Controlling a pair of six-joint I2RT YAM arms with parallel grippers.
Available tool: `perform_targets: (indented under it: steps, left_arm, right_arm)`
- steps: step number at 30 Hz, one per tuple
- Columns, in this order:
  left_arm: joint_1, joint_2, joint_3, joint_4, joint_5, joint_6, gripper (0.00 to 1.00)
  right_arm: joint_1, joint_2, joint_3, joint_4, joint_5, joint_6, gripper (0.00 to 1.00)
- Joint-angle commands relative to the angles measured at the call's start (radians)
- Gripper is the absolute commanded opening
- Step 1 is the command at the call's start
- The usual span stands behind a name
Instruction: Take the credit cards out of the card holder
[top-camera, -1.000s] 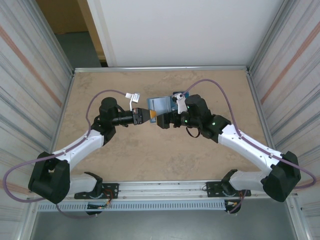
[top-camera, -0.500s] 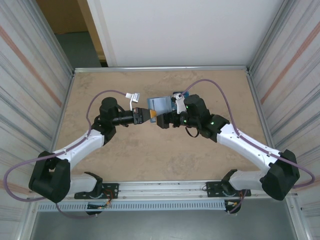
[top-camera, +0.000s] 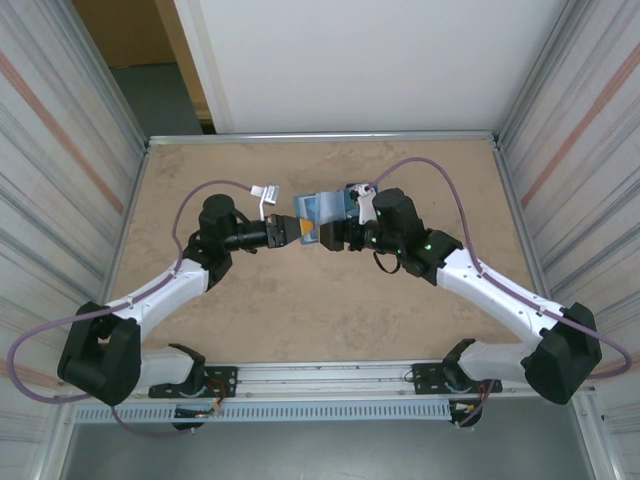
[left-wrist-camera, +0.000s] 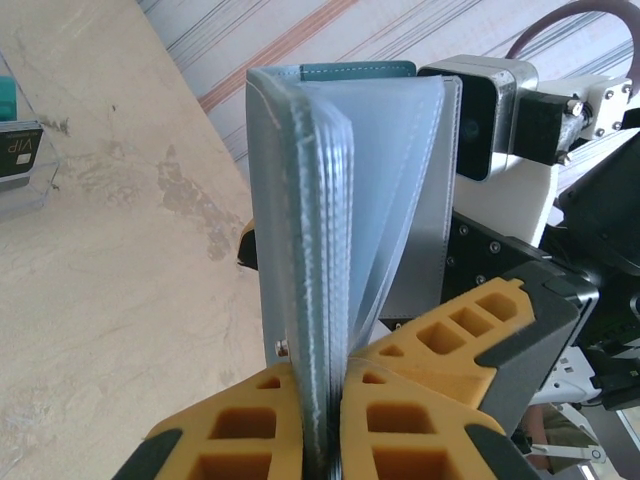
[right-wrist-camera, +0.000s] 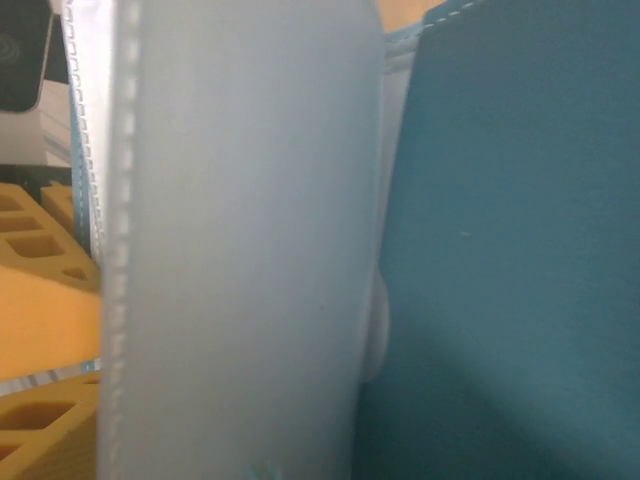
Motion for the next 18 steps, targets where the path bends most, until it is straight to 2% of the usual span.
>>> perform_targets:
  steps: [1,6,13,18]
  left_arm:
    - [-0.005,-0.020,0.026,0.089,0.068,0.002,0.07]
    - [-0.005,-0.030,0.025,0.070,0.060,0.018,0.05]
    - [-0.003,-0.044,0.022,0.023,0.036,0.051,0.02]
    - [-0.002,-0.050,0.019,0.020,0.035,0.054,0.00]
  right_arm:
    - [-0.016,-0.009,-0.018,-0.025,0.090,0.016,0.79]
    - [-0.027,-0.024,-0.025,-0.047,0.139,0.032,0.75]
    - [-0.050,-0.096,-0.048,-0.068,0.181,0.040,0.75]
    - [-0.104,-0.170,-0.065,-0.149,0.259,0.080,0.75]
